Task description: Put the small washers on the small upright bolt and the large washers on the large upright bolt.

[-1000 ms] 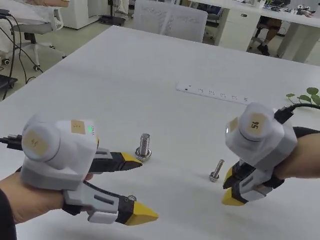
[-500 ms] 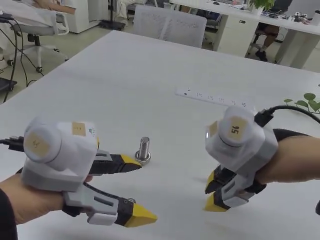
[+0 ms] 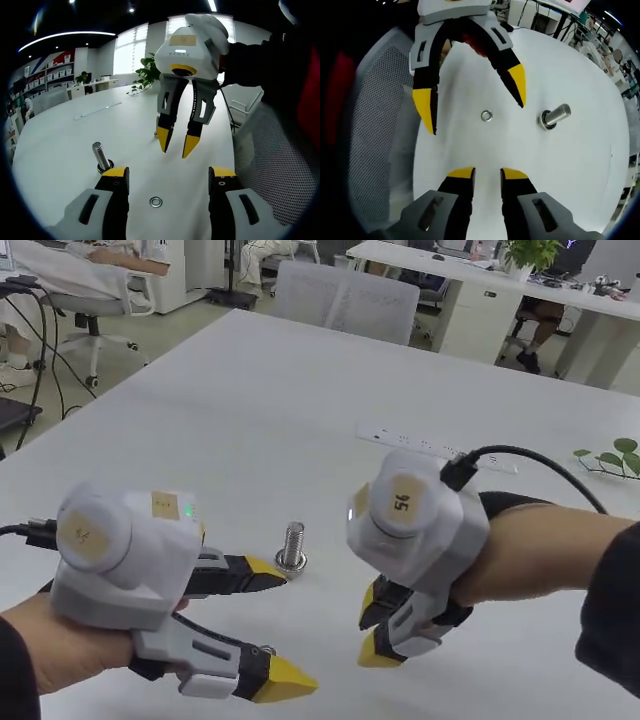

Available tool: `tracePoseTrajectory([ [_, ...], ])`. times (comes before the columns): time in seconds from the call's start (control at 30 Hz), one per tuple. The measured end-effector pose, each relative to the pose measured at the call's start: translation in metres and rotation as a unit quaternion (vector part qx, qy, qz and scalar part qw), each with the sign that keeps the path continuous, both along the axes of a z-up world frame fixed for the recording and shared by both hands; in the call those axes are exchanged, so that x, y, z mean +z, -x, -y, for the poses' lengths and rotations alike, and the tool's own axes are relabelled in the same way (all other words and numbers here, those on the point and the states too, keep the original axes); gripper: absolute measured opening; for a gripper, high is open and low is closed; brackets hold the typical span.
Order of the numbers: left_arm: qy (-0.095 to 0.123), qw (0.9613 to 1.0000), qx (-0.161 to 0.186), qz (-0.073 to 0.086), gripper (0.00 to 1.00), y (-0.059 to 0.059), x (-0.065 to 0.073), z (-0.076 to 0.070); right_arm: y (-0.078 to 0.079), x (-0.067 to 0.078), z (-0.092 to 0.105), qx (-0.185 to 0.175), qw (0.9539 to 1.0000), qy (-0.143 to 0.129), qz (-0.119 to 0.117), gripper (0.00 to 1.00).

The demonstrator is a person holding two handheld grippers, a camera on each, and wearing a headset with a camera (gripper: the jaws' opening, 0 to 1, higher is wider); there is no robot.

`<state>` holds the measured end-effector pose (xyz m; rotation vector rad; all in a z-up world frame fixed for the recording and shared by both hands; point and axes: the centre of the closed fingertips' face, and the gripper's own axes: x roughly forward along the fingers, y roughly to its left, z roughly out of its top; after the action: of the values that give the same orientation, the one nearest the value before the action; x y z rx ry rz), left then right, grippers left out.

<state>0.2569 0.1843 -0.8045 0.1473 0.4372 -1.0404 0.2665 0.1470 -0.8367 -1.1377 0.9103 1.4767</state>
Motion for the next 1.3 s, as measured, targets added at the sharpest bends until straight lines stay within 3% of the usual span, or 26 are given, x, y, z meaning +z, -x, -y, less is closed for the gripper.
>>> tracePoseTrajectory([
  [0.33, -0.001, 1.0000, 0.000, 0.000, 0.64, -0.001, 0.000, -0.001, 0.006, -0.002, -0.039, 0.036, 0.9993, -0.011, -0.005, 0.22],
  [0.57, 0.000, 1.0000, 0.005, -0.001, 0.64, -0.003, 0.000, -0.004, 0.012, -0.010, -0.053, 0.051, 0.9986, -0.012, -0.011, 0.22],
  [0.93, 0.002, 0.9999, 0.013, -0.004, 0.64, -0.002, -0.002, -0.009, 0.017, -0.025, -0.070, 0.069, 0.9974, -0.011, -0.017, 0.22],
  [1.3, 0.004, 0.9999, 0.016, -0.004, 0.64, -0.003, -0.001, -0.009, 0.017, -0.034, -0.075, 0.081, 0.9966, -0.005, -0.013, 0.21],
])
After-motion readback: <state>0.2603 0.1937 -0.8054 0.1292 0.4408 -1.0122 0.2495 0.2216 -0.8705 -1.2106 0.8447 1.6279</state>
